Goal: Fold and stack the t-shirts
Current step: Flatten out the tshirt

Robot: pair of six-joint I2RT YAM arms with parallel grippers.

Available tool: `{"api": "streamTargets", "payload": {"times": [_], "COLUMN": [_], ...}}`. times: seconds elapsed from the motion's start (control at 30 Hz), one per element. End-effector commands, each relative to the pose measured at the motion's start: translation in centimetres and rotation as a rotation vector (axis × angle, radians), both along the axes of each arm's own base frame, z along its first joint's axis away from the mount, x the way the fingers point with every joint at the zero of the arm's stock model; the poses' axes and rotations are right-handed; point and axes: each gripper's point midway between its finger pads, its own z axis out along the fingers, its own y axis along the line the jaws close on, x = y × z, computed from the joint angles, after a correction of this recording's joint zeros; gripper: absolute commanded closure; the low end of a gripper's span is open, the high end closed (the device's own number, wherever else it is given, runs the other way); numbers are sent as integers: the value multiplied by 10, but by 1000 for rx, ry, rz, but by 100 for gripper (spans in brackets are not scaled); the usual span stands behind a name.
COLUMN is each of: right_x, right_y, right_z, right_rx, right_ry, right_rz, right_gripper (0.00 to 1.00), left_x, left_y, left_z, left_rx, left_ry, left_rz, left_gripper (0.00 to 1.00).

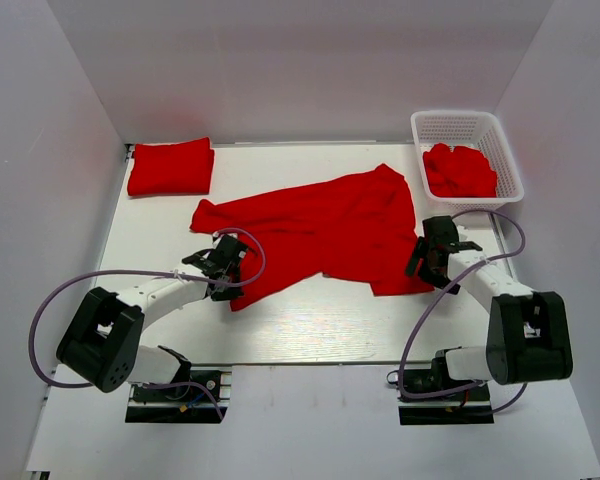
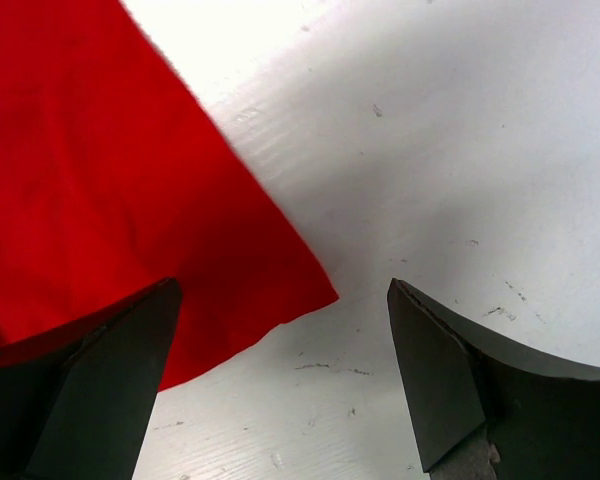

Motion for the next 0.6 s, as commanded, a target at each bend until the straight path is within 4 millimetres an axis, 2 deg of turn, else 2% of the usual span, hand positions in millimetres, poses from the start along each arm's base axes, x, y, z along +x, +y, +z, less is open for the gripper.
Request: {"api": "streamTargets", "payload": {"times": [0.0, 0.1, 0.13, 0.2, 0.23, 0.3, 0.33, 0.43, 0.47, 0.57], "right_x": [-1, -5, -9, -12, -15, -16, -18, -18, -18, -6], "right_y": [-7, -4, -3, 5, 7, 8, 10, 16, 18, 28], "right_z": [-9, -15, -23, -30, -33, -36, -37, -37, -36, -25], "right_rx": [-19, 8, 20, 62, 79, 90, 96, 139, 151, 193], "right_ry": [27, 69, 101, 135, 152, 164, 165, 147, 128, 53], "right_rz": [-50, -42, -41, -22, -20, -16, -15, 2, 7, 58], "right_gripper": [10, 10, 12, 18, 26, 34, 45, 67, 81, 100], "left_x": [6, 11, 10, 14, 14, 16, 17, 20, 20, 22], "left_y": [3, 5, 8, 8, 8, 6, 6, 5, 3, -3], "left_z": [12, 19, 16, 22, 22, 23, 25, 28, 30, 38], "left_rx": [17, 37, 52, 55, 55, 50, 45, 40, 26, -2], "left_ry": [-35, -43, -32, -46, -46, -54, -62, -70, -75, -91], "left_rz": [33, 51, 65, 70, 70, 70, 70, 71, 67, 47], "left_gripper": [100, 100, 100, 100, 100, 100, 100, 100, 100, 100]}}
